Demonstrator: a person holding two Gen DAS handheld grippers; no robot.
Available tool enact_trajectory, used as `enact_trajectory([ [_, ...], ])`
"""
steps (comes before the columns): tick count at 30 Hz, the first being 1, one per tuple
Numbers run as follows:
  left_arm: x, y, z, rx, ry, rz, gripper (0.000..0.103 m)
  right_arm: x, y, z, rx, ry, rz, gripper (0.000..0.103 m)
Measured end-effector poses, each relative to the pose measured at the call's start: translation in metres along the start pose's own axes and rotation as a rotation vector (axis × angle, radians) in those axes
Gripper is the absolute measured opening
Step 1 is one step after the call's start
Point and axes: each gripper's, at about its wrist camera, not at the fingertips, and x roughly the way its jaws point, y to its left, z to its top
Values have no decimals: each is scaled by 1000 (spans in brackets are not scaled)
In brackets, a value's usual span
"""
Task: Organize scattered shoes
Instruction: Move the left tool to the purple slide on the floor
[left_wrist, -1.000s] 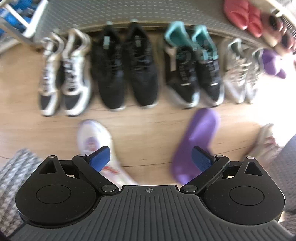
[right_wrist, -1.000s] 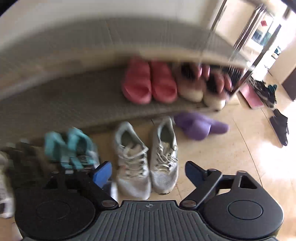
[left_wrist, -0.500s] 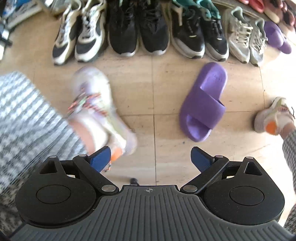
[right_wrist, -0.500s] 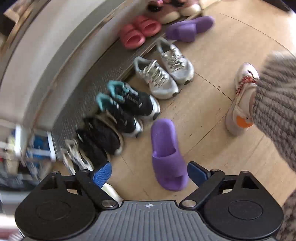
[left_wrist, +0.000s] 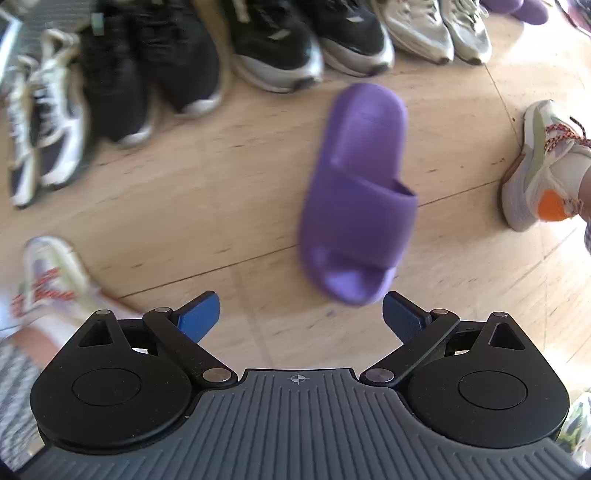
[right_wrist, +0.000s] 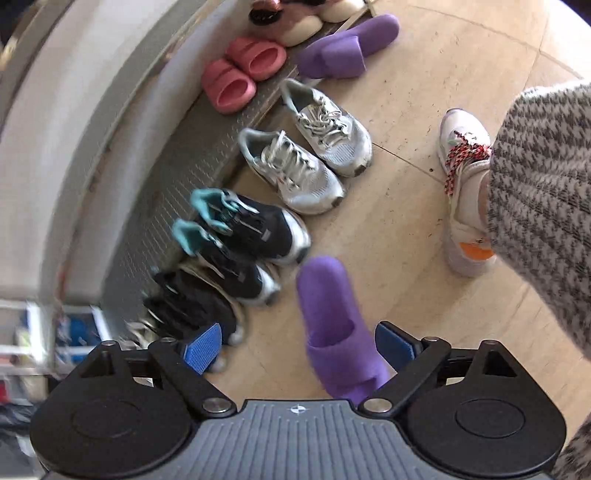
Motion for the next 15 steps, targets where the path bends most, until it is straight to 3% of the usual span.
enact_trajectory([
  [4,19,-15,35,-120,7,-18,98,-5,-1,9,14,13,40,96],
  [6,29,-36,46,-50,12,5,98,-6,-6,15,55,20,62,96],
  [11,67,-95,48,334,32,221,103,-12,-10,26,120,35,117,96],
  [15,99,-104,52,331,105,246,102,-12,-4,29,106,51,125,96],
])
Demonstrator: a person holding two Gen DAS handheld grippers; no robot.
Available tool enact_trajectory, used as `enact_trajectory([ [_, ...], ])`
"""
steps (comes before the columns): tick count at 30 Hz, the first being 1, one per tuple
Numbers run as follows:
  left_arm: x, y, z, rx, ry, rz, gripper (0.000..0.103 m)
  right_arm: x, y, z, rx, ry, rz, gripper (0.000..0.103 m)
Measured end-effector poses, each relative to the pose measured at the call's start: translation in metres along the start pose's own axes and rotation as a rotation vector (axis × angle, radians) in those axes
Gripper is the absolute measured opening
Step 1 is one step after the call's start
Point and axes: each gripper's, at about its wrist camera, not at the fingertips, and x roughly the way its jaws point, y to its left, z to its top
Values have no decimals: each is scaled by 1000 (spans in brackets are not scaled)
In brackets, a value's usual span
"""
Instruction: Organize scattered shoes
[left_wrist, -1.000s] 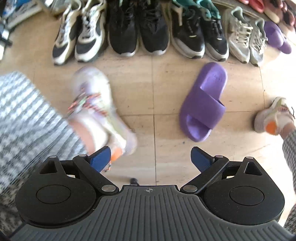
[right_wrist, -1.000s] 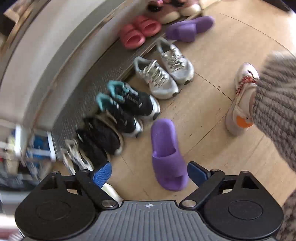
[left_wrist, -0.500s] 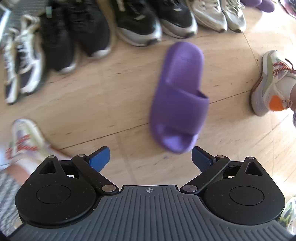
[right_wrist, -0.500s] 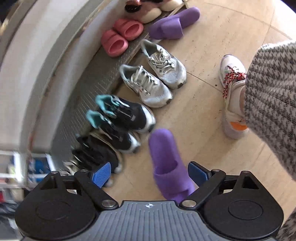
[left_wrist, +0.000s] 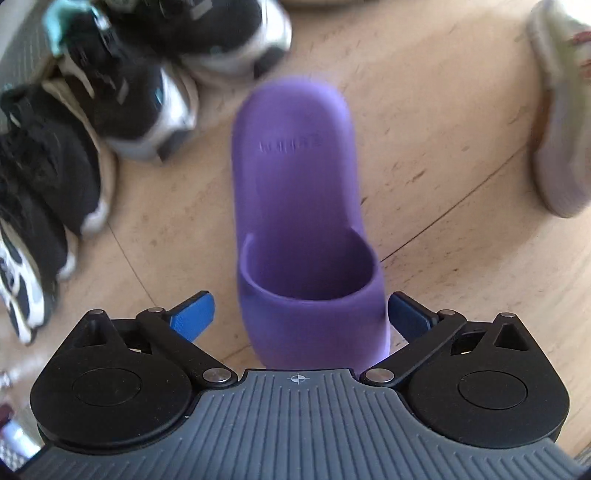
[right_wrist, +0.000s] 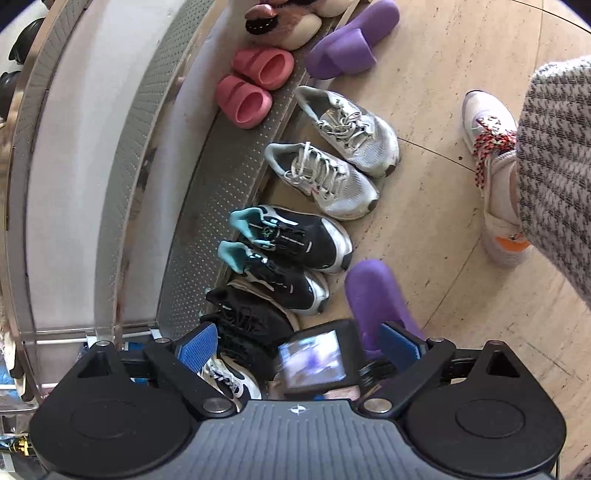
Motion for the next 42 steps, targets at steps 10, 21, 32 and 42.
enact_trajectory([
  [10,20,60,-67,-255,17,-103,93,13,9,-8,-38,54,-30,96],
  [21,23,162,-122,-590,35,-90,96,30,21,-26,-124,86,-74,96],
  [32,-79,204,-147,-498,96,-115,100,42,32,-37,-242,91,-139,97],
  [42,-101,169,-144,-481,14,-279,100,58,38,-26,-346,25,-300,96],
])
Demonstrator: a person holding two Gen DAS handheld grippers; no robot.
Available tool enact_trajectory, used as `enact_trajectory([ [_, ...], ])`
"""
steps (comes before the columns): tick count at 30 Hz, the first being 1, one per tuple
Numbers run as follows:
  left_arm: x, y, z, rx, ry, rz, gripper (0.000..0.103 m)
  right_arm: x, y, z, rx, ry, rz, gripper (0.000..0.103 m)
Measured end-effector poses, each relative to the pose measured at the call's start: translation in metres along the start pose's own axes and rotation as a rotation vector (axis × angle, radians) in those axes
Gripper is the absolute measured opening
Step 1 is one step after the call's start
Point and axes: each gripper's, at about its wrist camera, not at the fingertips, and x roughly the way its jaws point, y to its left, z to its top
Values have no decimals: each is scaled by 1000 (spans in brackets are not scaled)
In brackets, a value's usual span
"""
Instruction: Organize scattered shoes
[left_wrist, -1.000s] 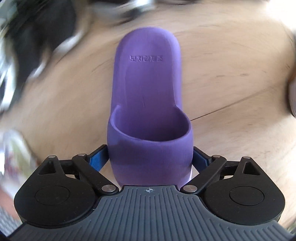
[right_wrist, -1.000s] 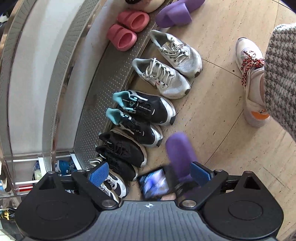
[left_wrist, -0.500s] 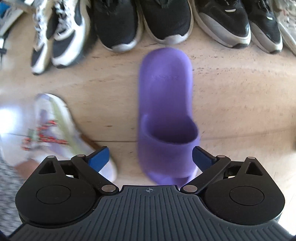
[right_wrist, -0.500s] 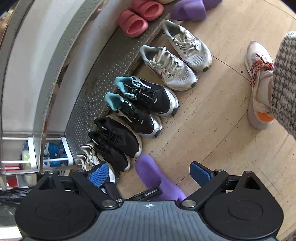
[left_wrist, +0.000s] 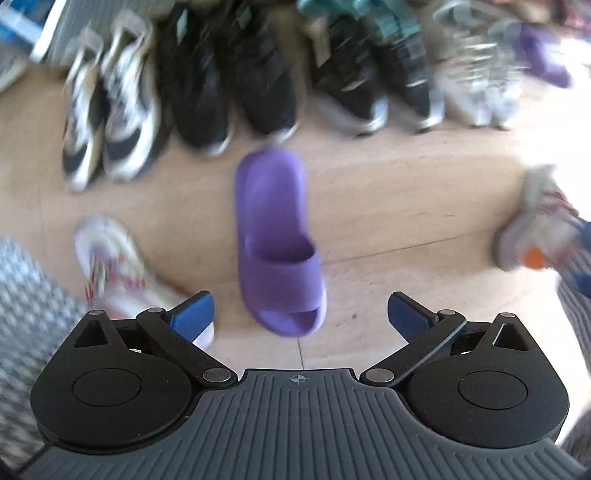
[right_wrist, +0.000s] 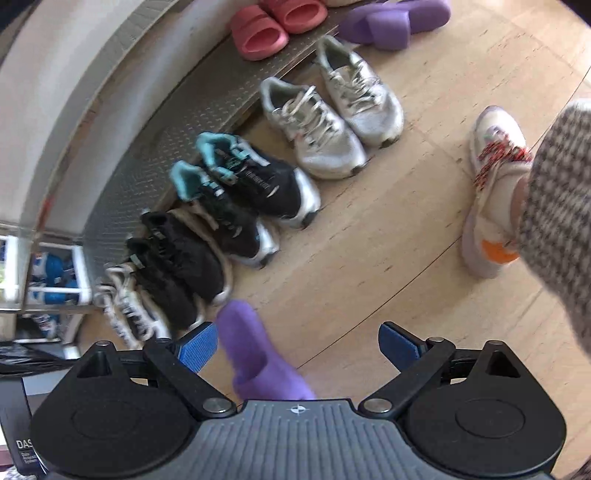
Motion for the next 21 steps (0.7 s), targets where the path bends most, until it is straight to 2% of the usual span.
enact_trajectory([
  [3,13,-18,8,64,60,-75,100,1,18,39,-90,-56,-56,95],
  [7,0,-32,4,127,-9,-34,101,6,36,117,-241,-138,-146,94],
  [9,1,-34,5,149,-5,-47,101,18,20,160,-209,-182,-158,95],
  [11,8,-34,8,158,30,-74,101,30,3,203,-176,-225,-170,95],
  [13,22,-26,10,128,95,-64,101,41,-13,244,-144,-266,-181,95],
  [16,35,-16,17,80,149,-27,101,68,-52,283,-24,-290,-180,94],
  [19,47,-7,27,41,182,6,101,96,-74,312,29,-328,-177,94],
  [21,52,-2,33,16,189,26,101,116,-88,329,65,-350,-145,93],
])
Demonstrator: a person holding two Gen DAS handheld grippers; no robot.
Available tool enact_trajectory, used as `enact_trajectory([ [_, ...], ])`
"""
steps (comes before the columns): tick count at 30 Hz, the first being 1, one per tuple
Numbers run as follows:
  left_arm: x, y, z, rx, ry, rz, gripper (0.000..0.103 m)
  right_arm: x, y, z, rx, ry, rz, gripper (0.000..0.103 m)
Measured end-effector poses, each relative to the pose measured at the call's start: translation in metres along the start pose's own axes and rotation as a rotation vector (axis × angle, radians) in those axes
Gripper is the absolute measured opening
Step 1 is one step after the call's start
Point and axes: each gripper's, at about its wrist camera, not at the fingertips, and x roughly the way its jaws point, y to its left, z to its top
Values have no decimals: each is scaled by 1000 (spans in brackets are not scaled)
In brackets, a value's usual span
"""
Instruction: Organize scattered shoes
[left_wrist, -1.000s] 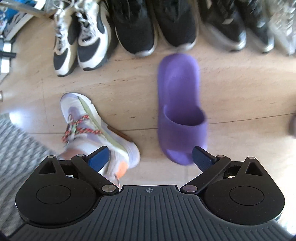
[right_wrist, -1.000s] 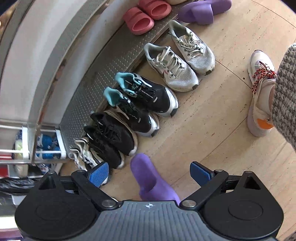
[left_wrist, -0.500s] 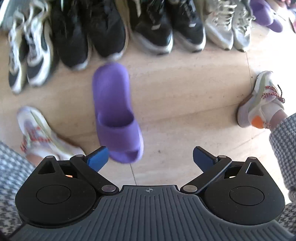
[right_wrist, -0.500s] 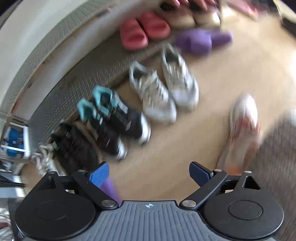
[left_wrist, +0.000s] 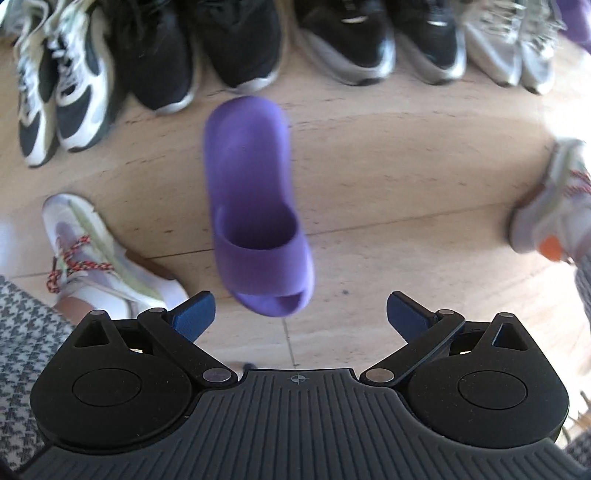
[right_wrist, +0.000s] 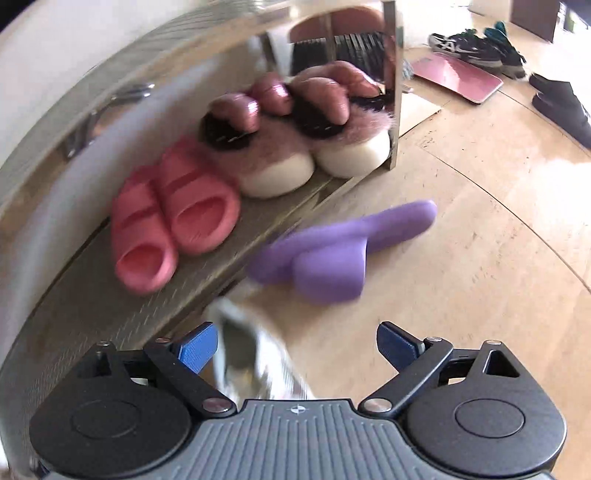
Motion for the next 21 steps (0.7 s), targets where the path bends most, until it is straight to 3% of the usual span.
enact_trajectory([
  [4,6,7,10,-37,24,15,101,41,-5,7,-11,11,-37,91],
  [13,15,11,21,-55,63,39,101,113,4,9,-168,32,-155,84],
  [15,14,12,22,-61,64,42,101,117,6,8,-190,30,-184,74],
  [21,-4,10,20,-56,16,-7,101,86,13,8,-179,42,-255,72],
])
